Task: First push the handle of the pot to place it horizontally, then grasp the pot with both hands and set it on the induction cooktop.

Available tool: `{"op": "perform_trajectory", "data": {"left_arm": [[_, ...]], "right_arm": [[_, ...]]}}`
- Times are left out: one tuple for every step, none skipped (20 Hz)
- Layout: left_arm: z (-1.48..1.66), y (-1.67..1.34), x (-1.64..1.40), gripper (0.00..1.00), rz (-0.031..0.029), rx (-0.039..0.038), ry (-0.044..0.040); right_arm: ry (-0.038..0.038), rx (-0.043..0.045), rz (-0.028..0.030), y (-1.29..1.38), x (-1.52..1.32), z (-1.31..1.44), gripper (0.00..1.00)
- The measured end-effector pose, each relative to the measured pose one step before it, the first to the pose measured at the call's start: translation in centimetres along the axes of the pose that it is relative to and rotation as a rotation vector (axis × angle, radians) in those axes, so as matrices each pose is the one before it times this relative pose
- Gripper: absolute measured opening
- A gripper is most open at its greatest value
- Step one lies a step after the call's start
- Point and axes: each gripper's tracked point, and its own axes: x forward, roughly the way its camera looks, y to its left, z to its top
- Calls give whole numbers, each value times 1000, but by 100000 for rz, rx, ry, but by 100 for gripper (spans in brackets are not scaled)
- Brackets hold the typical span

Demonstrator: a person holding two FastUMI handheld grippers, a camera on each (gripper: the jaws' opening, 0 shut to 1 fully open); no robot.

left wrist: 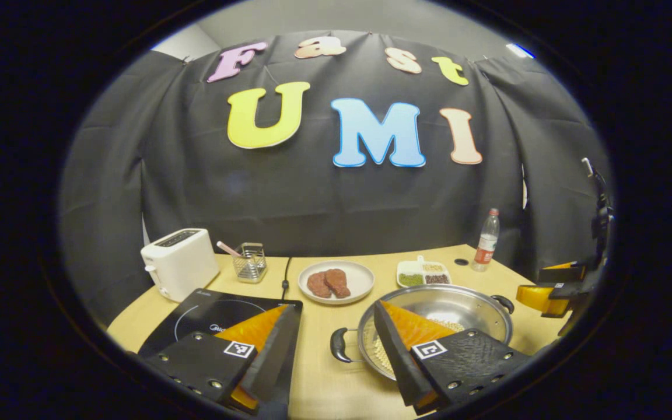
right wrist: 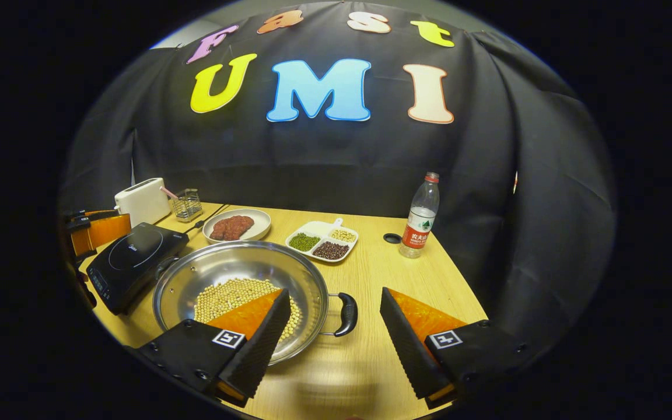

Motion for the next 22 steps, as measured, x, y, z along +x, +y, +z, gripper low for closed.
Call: {"op": "perform_trajectory", "data": {"left_arm": [[-589, -195, 595, 82, -843, -87, 1753], [-505, -166, 592, 80, -960, -227, 1755], [-650, -73, 613, 80, -739, -359, 1642], [-527, -108, 592, 82, -650, -512, 1684], [-740, -64, 465, 82, -396, -484, 1686], [-676, -104, 484, 82, -726, -698, 1840], [-724, -68, 499, 82, -416, -799, 2198], [-716, -13, 640, 82, -416, -604, 2041], [-576, 112, 537, 80, -232, -223, 1609], [-437, 131, 472, 80, -79, 282, 1444], [-304, 101, 438, 82, -122, 509, 1073], [-373, 42, 524, 82, -128, 582, 1529], [-487, 55, 244, 82, -52, 378, 1263], [-234, 28, 327, 80, -242, 226, 1329], [-328, -76, 501, 82, -346, 188, 1257], [-272, -57, 419, 82, -248, 216, 1181], [-250, -104, 334, 83, -537, 78, 1021], [-225, -136, 400, 82, -288, 19, 1087], [-302, -158, 296, 82, -337, -14, 1013], [-245, -123, 241, 80, -199, -133, 946], [-242, -68, 322, 80, 54, -260, 964], [-277, 1, 298, 83, 238, -98, 1199]], "right_arm": [[483, -90, -183, 7, 325, -109, 98], [324, -36, -67, -35, 358, -91, 98], [494, -85, 87, 21, 345, -147, 99], [782, -157, 57, 76, 385, -215, 99], [895, -264, -172, -36, 348, -241, 99], [879, -30, 212, 130, 352, -264, 99], [708, 362, 211, 57, 308, -175, 99], [995, 360, 207, 102, 363, -252, 99], [691, 252, 21, 32, 360, -185, 98], [851, 20, 13, 11, 391, -225, 99], [643, -23, 85, 59, 331, -158, 99], [764, -48, 1, 41, 343, -217, 99], [769, 43, 157, 31, 352, -148, 99], [651, 6, 44, 24, 248, -131, 99], [695, 54, 35, -8, 334, -177, 99], [769, 194, 108, 20, 269, -179, 99], [640, 156, 1, -64, 281, -130, 99], [744, 258, -61, -84, 305, -180, 99], [943, 486, 245, 3, 214, -128, 99], [771, 620, 342, 41, 292, -150, 99], [676, 417, 133, -62, 221, -107, 99], [797, 328, 64, -61, 213, -180, 99]]}}
